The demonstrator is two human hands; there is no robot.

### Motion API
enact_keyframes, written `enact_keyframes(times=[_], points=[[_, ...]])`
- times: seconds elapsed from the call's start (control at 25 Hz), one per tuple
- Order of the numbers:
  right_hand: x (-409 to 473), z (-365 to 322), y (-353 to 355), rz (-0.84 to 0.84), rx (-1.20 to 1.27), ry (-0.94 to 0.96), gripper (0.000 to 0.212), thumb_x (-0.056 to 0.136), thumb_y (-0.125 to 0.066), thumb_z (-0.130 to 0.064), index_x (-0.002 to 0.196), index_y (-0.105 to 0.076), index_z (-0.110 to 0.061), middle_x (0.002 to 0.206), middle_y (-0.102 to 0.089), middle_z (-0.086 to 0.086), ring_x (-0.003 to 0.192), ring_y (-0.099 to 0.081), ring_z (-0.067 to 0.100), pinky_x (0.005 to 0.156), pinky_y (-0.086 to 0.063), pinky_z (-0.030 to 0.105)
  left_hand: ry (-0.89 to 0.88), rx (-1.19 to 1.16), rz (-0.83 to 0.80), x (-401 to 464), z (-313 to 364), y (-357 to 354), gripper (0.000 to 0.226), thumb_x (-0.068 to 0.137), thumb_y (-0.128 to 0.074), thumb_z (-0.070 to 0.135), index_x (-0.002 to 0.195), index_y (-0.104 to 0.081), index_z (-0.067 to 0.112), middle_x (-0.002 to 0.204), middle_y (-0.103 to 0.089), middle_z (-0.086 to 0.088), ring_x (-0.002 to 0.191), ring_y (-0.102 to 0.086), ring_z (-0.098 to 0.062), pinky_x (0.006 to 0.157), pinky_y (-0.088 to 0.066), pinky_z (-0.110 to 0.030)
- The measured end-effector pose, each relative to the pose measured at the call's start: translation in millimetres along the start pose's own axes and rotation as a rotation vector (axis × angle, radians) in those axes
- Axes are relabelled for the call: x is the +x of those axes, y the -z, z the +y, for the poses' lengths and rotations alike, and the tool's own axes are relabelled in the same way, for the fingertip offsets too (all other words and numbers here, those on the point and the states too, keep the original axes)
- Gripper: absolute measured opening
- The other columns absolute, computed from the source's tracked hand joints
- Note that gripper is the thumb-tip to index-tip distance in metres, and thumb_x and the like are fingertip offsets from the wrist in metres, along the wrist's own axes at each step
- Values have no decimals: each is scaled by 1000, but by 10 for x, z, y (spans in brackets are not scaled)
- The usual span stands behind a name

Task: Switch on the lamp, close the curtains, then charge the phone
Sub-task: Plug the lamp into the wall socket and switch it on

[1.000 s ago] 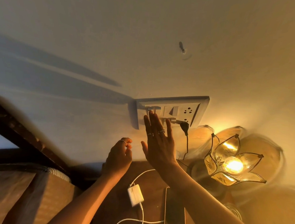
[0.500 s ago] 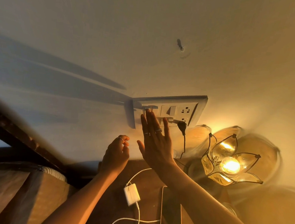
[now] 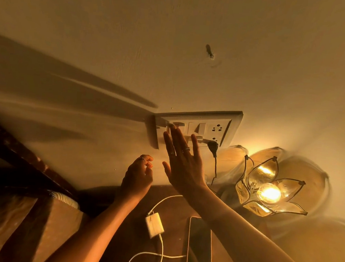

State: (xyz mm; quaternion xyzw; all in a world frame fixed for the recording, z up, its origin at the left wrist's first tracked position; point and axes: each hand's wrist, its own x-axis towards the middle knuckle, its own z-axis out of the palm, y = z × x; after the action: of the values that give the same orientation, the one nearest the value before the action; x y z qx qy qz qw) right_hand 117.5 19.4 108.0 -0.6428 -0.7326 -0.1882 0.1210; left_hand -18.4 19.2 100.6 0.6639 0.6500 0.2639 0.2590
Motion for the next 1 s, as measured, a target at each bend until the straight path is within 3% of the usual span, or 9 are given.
enact_keyframes(times=[0.32, 0.52, 0.64, 0.84, 1.0], points=[[-23, 48, 63, -102, 40, 14, 85, 78, -65, -39, 147, -23, -15, 157, -20, 10, 144, -13, 24, 114, 1, 45, 39, -17, 29, 11, 133, 211, 27, 92, -43, 9, 117, -54, 11, 119, -63, -11, 110, -60, -24, 91, -50, -33], [-143, 175, 268, -142, 7, -22, 81, 77, -65, -43, 145, -29, -17, 155, -26, 11, 143, -23, 27, 117, -7, 50, 41, 27, -99, -67, 285, 440, 32, 93, -45, 18, 123, -51, 10, 124, -60, -14, 111, -59, -28, 82, -44, -27], [-212, 286, 527, -207, -35, -26, 79, 77, -65, -45, 143, -32, -18, 153, -30, 12, 141, -29, 29, 109, -9, 57, 57, 4, -138, -115, 393, 669, 36, 92, -48, 24, 126, -49, 11, 125, -58, -13, 112, -56, -27, 80, -40, -26], [-510, 446, 1189, -320, 35, 7, 72, 91, -49, -38, 149, -10, -20, 159, -1, 11, 147, -6, 30, 109, 12, 50, 122, 16, -215, -346, 665, 1162, 49, 92, -49, 36, 133, -42, 11, 134, -53, -16, 121, -51, -32, 92, -41, -34], [-553, 521, 1594, -405, 149, -23, 71, 94, -43, -37, 149, -2, -19, 160, 2, 10, 147, -2, 26, 118, 0, 45, 142, -54, -179, -551, 862, 1433, 50, 92, -46, 40, 133, -42, 11, 138, -50, -14, 124, -50, -30, 98, -41, -35]])
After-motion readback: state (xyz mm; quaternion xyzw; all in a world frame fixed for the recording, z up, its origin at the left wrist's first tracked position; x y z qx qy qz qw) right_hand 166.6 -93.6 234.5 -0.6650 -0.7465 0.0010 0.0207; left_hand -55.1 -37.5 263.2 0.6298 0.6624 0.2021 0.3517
